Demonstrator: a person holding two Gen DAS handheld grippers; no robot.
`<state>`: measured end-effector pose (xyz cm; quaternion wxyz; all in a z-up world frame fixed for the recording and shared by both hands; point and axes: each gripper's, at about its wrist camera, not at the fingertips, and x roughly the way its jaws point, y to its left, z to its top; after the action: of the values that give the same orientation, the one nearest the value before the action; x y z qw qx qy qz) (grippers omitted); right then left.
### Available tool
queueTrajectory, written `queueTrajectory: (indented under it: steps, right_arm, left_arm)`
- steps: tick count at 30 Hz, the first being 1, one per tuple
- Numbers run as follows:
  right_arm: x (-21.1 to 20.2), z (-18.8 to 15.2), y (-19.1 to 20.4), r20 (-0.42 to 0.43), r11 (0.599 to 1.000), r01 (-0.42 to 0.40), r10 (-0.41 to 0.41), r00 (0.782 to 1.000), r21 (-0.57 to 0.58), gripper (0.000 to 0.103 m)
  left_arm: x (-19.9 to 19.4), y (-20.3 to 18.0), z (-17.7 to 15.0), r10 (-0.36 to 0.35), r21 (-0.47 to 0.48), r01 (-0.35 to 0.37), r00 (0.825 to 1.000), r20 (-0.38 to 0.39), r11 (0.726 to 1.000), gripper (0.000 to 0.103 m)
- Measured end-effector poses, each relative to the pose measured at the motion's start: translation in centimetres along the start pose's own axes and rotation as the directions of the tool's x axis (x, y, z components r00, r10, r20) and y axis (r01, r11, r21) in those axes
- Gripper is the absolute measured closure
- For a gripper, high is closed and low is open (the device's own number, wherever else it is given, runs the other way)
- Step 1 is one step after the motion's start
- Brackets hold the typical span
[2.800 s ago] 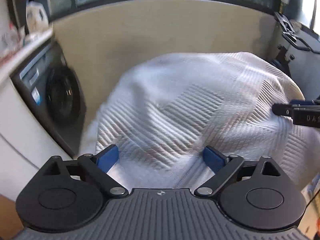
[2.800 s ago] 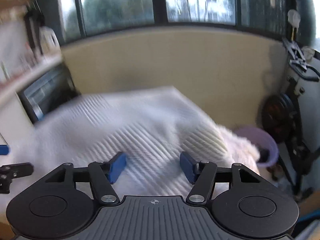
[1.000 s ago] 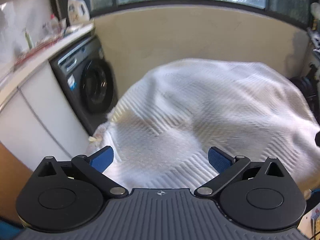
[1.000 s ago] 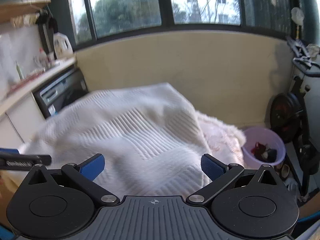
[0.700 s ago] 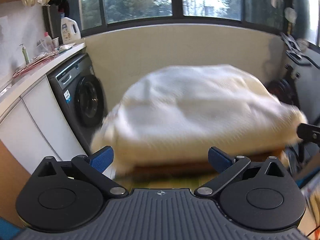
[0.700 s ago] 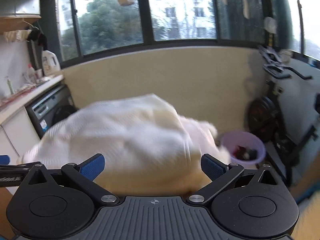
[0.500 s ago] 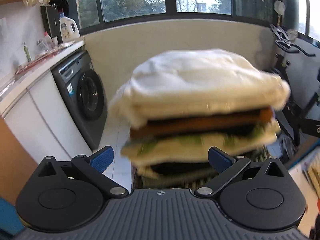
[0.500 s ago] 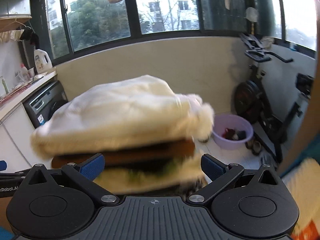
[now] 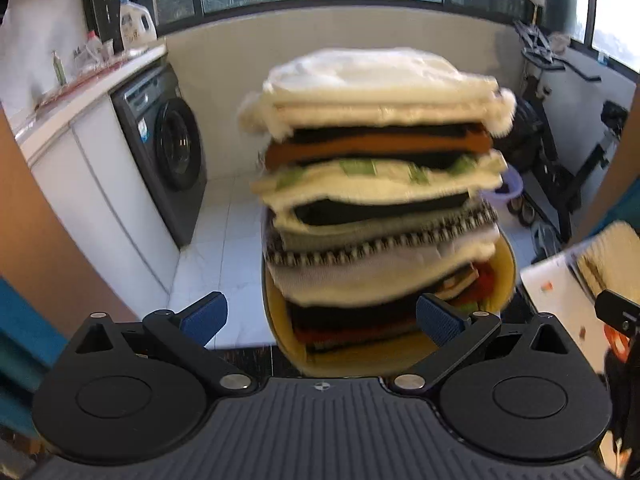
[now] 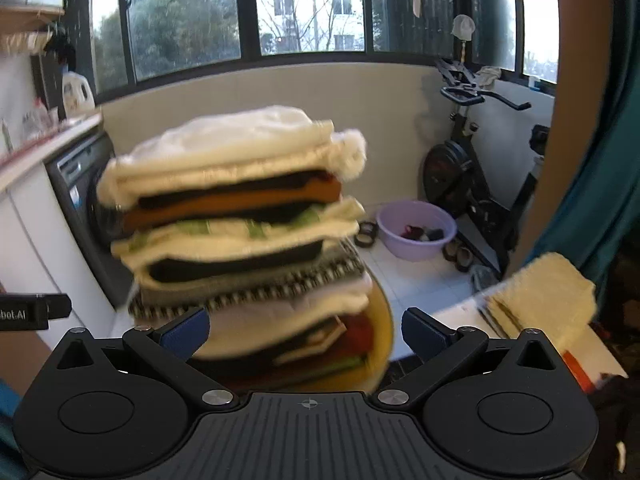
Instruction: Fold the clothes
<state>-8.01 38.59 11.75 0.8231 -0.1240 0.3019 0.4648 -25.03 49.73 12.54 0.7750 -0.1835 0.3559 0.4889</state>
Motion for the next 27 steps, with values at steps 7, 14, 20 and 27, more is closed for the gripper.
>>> queueTrajectory:
  steps: [7, 14, 20, 27]
  right_arm:
    - [-4.7, -4.4, -2.2, -0.012, 1.0, -0.011, 0.01, 1.0, -0.02, 0.001]
    - [-8.5, -6.5, -6.4, 0.011, 0.999, 0.013, -0.012, 1.0, -0.034, 0.001]
    - [-10.7, -8.5, -10.3, 0.009, 0.999, -0.02, 0.02, 1.0, -0.03, 0.001]
    - [-12.5, -10.1, -12.7, -0.008, 0.998, -0.058, 0.058, 0.998, -0.029, 0.001]
  left_arm:
    - [-3.1, -2.9, -4.5, 0.011, -0.018, -0.011, 1.0, -0.026, 1.0, 0.0]
    - [-6.1, -7.0, -7.7, 0.009, -0.039, -0.01, 0.999, -0.039, 0.999, 0.0]
    - [-8.9, -10.0, -10.7, 0.009, -0.06, -0.012, 0.999, -0.047, 0.998, 0.0]
    - [-10.7, -12.0, -13.0, 0.018, -0.065, -0.023, 0.997, -0.073, 0.998, 0.0]
